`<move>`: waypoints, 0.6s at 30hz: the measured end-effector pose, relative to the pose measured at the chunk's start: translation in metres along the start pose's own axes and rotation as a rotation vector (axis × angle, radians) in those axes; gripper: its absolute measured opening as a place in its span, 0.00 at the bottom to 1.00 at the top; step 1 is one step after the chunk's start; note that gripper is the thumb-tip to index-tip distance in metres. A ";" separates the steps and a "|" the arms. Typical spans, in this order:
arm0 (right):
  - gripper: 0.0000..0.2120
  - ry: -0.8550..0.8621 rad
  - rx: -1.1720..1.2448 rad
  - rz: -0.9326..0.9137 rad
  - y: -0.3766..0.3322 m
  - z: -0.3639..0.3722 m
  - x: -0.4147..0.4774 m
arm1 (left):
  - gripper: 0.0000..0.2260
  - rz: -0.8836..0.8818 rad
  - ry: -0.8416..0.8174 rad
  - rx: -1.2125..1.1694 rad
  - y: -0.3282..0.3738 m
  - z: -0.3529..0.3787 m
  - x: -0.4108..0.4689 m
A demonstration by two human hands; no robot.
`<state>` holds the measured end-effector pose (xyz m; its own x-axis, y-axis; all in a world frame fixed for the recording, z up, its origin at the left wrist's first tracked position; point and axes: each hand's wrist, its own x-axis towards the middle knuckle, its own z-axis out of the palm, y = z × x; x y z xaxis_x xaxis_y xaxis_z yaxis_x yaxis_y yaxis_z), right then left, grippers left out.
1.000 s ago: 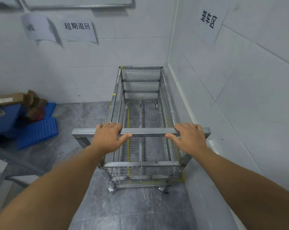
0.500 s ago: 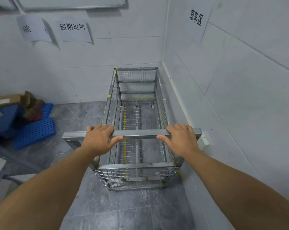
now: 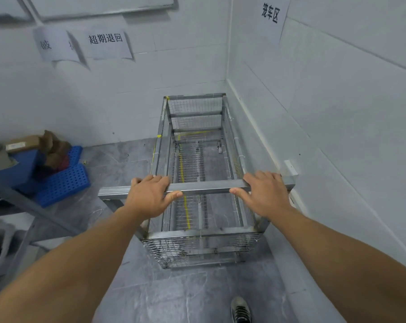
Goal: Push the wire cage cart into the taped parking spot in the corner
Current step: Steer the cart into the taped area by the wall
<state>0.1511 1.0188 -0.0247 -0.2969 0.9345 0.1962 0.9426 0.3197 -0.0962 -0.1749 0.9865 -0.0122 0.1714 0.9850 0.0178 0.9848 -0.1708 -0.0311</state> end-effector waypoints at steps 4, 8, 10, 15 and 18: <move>0.37 -0.021 -0.012 0.017 -0.018 0.001 -0.003 | 0.32 -0.006 -0.005 0.010 -0.014 -0.001 -0.008; 0.37 -0.020 -0.026 0.013 -0.017 0.004 0.009 | 0.28 -0.027 -0.026 -0.008 -0.015 -0.004 0.001; 0.34 -0.042 -0.034 0.007 -0.011 0.005 0.019 | 0.27 -0.030 -0.037 -0.014 -0.013 -0.005 0.011; 0.34 -0.087 -0.077 0.002 0.014 0.004 0.059 | 0.27 -0.036 -0.055 -0.018 -0.007 -0.005 0.052; 0.35 -0.092 -0.079 -0.003 0.026 0.007 0.087 | 0.27 -0.049 -0.068 -0.004 -0.008 -0.005 0.081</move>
<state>0.1485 1.1090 -0.0170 -0.3089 0.9452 0.1054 0.9498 0.3124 -0.0180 -0.1690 1.0674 -0.0060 0.1208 0.9915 -0.0484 0.9921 -0.1223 -0.0279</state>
